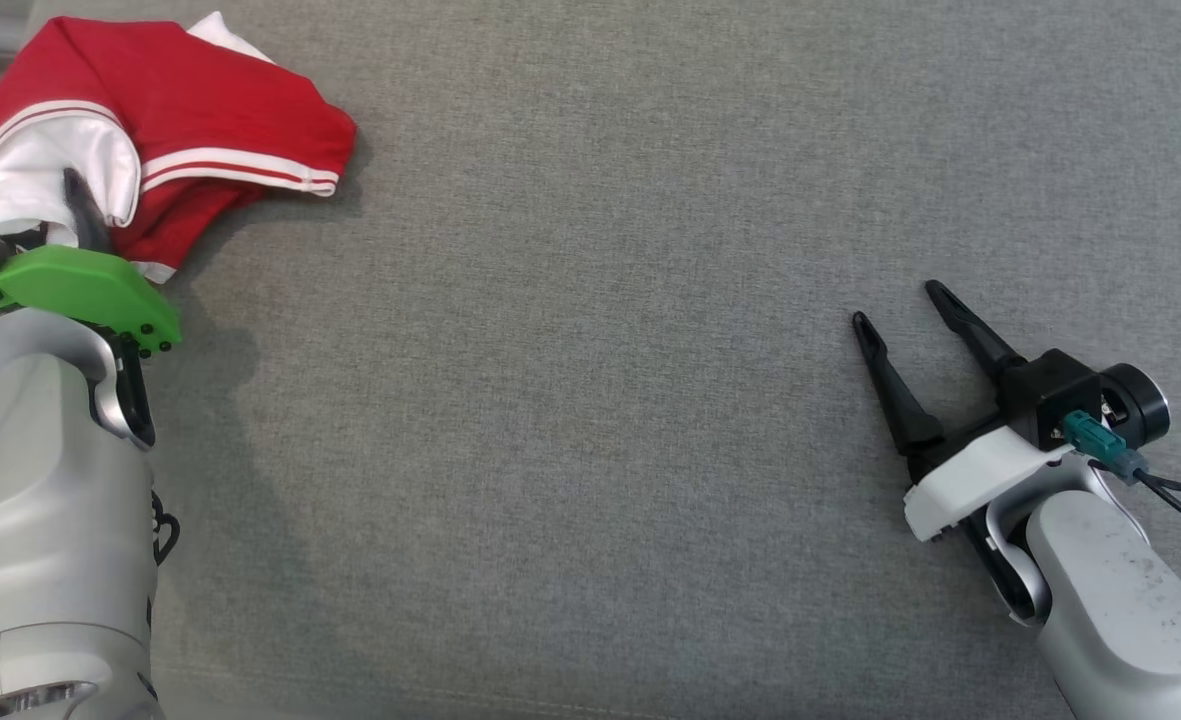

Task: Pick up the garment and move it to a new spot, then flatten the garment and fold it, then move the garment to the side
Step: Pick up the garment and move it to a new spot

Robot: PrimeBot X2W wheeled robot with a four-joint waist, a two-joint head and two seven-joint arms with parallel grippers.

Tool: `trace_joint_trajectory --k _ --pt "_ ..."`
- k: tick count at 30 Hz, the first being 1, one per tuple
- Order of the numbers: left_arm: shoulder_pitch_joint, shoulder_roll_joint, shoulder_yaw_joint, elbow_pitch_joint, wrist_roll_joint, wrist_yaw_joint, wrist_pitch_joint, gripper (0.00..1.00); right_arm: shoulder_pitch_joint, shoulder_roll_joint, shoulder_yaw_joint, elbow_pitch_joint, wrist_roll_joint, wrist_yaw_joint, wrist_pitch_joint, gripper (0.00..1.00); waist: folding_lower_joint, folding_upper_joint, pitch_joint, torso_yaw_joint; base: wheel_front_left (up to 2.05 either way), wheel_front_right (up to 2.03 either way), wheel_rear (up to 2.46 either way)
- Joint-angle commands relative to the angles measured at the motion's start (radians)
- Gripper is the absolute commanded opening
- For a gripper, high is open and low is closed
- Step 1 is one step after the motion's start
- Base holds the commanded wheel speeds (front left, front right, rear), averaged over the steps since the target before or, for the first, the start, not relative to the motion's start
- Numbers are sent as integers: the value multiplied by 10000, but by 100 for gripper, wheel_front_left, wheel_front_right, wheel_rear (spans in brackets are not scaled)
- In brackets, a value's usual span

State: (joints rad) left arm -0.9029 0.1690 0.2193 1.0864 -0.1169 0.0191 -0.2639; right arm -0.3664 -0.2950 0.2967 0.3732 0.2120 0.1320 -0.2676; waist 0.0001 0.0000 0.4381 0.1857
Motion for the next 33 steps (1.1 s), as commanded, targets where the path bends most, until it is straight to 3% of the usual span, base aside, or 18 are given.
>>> trace_joint_trajectory --k 1,12,18,19,22,28,33 --pt "-215 51 -26 -48 -23 -14 -4 0 238 -109 -8 467 75 -24 82 100 -1 0 79 -158 0 0 0" --pt "159 -424 -742 -2517 427 -890 -7 0 451 711 12 757 304 -18 42 100 -1 0 -1189 -658 0 0 0" --pt "258 -943 -1599 -3192 563 -1219 -8 0 707 1097 -49 806 377 -18 30 100 -1 0 -1847 -1603 0 0 0" --pt "343 -1051 -1922 -3279 443 -1292 -8 0 785 1204 -21 816 392 -18 30 100 -1 0 -1999 -2085 0 0 0" --pt "491 -1146 -2424 -3243 157 -1362 -8 0 886 1303 -38 821 410 -18 30 100 -1 0 -2143 -2698 0 0 0" --pt "941 -1181 -4667 -3368 -1398 -1413 -8 0 1002 1478 -23 742 427 -18 29 100 -1 0 -2265 -4012 0 0 0" --pt "1379 -1163 -7012 -4122 -3158 -1180 -9 0 1066 1644 -42 645 450 -18 30 100 -1 0 -2206 -4751 0 0 0"
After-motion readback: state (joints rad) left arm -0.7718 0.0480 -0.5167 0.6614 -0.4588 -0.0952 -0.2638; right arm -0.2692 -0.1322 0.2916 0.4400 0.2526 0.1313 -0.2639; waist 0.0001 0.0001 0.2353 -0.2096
